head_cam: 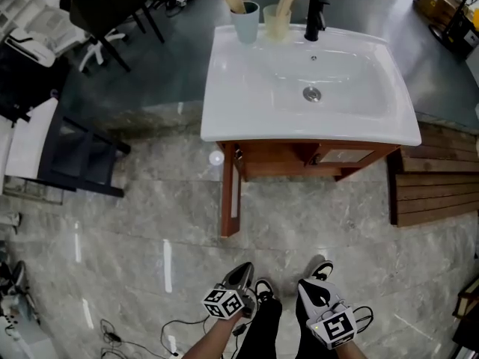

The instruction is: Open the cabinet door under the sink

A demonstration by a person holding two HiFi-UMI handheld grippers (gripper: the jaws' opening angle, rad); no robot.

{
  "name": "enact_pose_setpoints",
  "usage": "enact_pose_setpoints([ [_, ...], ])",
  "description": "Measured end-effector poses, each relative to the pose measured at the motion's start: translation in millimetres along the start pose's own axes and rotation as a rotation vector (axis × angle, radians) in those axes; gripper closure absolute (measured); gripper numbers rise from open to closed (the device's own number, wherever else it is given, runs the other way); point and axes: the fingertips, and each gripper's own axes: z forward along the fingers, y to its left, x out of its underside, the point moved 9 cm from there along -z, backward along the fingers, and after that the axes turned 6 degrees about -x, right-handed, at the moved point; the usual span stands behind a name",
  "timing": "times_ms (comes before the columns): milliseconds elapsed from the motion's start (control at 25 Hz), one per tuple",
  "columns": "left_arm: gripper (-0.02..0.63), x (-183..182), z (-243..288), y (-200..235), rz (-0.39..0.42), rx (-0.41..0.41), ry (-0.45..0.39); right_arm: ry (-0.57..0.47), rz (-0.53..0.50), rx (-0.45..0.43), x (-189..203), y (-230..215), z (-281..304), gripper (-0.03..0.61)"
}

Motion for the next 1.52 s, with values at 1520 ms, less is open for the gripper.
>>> enact_pose_setpoints([
  [1520,0.595,-48,201,-176,0.42,-0.231,-0.192,-0.28,0.547,-0.052,-4,-335,172,0.425],
])
